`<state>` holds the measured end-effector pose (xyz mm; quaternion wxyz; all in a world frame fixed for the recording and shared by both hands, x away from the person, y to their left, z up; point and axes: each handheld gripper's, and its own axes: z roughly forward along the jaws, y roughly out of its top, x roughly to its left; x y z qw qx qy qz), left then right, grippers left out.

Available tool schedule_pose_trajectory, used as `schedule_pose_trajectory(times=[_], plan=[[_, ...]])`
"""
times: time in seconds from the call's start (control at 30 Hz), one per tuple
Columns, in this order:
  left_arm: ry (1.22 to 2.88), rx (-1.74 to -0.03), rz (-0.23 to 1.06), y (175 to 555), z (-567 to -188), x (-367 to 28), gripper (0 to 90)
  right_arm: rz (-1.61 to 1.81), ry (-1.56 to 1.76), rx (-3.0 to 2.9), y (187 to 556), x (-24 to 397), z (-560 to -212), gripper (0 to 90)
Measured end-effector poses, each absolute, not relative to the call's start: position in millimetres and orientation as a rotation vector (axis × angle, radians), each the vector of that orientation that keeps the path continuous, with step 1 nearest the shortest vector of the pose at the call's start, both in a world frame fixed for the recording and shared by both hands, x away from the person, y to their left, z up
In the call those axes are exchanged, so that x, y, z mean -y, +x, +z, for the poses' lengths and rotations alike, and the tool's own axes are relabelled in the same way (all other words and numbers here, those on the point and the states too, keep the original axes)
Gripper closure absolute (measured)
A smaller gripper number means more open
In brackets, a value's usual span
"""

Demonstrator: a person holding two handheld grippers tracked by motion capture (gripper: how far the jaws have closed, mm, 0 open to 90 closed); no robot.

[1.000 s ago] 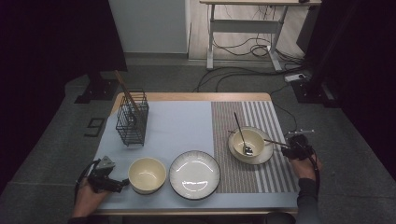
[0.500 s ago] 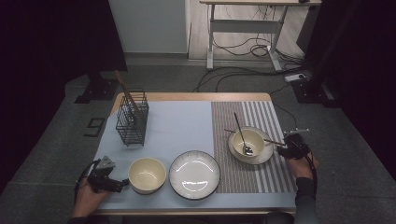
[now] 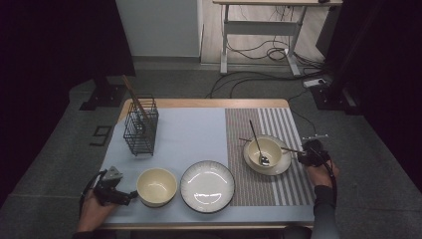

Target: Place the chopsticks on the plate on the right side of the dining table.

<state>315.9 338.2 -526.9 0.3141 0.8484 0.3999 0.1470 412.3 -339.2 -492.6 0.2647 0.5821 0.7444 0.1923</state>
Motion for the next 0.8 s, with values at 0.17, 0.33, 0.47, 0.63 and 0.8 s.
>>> schedule_pose_trajectory(times=[0.17,0.33,0.47,0.63,0.8], plan=[[2.236,-1.054,0.387,315.9,-526.9,-338.2,0.0,0.516,1.581,-2.001,415.3,343.2,-493.5,57.6],[2.236,-1.054,0.387,315.9,-526.9,-338.2,0.0,0.514,1.581,-1.997,419.1,344.5,-493.7,57.6],[2.237,-1.054,0.387,315.9,-526.9,-338.2,0.0,0.53,1.58,-2.004,421.7,343.2,-493.3,59.9],[2.236,-1.054,0.387,315.9,-526.9,-338.2,0.0,0.557,1.543,-2.036,422.2,335.9,-491.5,62.0],[2.237,-1.054,0.387,315.9,-526.9,-338.2,0.0,0.562,1.504,-2.061,423.4,327.2,-490.4,61.9]])
